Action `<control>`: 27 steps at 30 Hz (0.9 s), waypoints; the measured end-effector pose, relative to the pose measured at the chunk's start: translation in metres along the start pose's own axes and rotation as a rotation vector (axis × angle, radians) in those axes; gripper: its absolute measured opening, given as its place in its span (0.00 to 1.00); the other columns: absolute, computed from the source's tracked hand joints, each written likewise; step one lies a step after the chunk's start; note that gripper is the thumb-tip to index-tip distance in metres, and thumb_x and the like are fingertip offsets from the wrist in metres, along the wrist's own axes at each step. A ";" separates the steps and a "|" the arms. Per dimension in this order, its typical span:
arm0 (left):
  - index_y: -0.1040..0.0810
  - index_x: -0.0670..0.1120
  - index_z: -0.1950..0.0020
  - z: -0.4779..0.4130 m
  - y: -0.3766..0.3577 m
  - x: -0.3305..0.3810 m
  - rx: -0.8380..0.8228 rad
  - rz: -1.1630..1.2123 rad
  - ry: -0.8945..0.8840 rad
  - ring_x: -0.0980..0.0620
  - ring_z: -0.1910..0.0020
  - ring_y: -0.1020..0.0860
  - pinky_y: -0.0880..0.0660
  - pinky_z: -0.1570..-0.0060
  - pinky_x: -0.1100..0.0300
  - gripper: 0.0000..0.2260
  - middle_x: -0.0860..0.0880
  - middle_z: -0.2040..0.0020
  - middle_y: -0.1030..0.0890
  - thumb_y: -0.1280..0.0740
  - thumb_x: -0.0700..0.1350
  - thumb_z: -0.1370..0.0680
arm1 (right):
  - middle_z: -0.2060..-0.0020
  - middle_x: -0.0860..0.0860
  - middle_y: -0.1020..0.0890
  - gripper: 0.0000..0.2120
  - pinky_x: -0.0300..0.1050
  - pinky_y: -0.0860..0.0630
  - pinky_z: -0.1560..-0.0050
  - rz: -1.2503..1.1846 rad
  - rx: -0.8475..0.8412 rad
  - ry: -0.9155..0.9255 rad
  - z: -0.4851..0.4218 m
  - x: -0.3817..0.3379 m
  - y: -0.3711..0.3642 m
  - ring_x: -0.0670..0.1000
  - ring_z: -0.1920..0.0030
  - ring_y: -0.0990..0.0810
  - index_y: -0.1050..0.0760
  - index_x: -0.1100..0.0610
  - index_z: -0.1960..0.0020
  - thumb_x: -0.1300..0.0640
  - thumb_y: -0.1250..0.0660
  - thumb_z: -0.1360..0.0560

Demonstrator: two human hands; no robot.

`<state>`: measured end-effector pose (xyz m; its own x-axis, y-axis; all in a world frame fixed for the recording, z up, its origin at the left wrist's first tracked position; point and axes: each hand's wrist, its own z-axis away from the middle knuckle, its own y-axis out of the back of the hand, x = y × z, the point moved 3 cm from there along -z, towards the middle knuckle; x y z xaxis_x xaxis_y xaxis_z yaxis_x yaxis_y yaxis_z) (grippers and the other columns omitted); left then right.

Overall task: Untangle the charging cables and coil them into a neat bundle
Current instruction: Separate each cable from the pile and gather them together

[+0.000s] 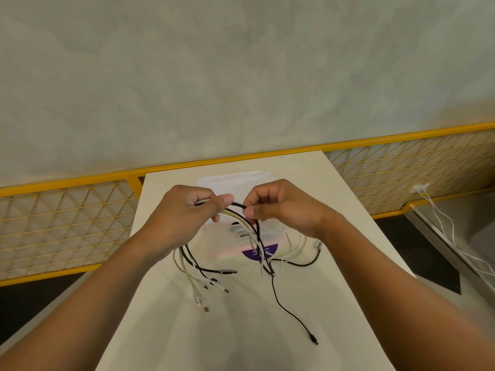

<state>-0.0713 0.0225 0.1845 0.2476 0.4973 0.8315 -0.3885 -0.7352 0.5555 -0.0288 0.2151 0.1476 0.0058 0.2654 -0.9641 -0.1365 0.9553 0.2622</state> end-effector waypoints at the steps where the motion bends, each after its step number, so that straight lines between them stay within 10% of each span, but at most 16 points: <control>1: 0.20 0.43 0.68 0.001 0.000 0.001 -0.005 0.001 0.000 0.57 0.81 0.35 0.40 0.72 0.61 0.19 0.49 0.71 0.21 0.31 0.55 0.24 | 0.62 0.53 0.17 0.04 0.49 0.22 0.48 -0.016 0.004 -0.002 0.001 -0.001 0.002 0.51 0.59 0.19 0.18 0.59 0.54 0.65 0.31 0.22; 15: 0.22 0.43 0.68 0.002 0.002 0.009 0.033 -0.038 0.020 0.66 0.79 0.28 0.38 0.70 0.62 0.19 0.60 0.79 0.27 0.32 0.52 0.21 | 0.74 0.46 0.27 0.10 0.36 0.35 0.70 0.037 0.111 -0.103 0.007 0.014 0.037 0.45 0.73 0.35 0.22 0.60 0.61 0.60 0.30 0.22; 27: 0.20 0.47 0.71 0.000 0.005 -0.010 0.032 -0.042 0.027 0.53 0.75 0.28 0.34 0.64 0.58 0.20 0.44 0.69 0.20 0.30 0.57 0.24 | 0.77 0.45 0.28 0.15 0.35 0.33 0.68 0.275 0.070 -0.343 0.008 0.065 0.061 0.44 0.73 0.33 0.25 0.58 0.69 0.57 0.24 0.26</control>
<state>-0.0762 0.0141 0.1792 0.2392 0.5399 0.8070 -0.3499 -0.7274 0.5903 -0.0286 0.2920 0.1009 0.3082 0.5277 -0.7916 -0.1119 0.8464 0.5207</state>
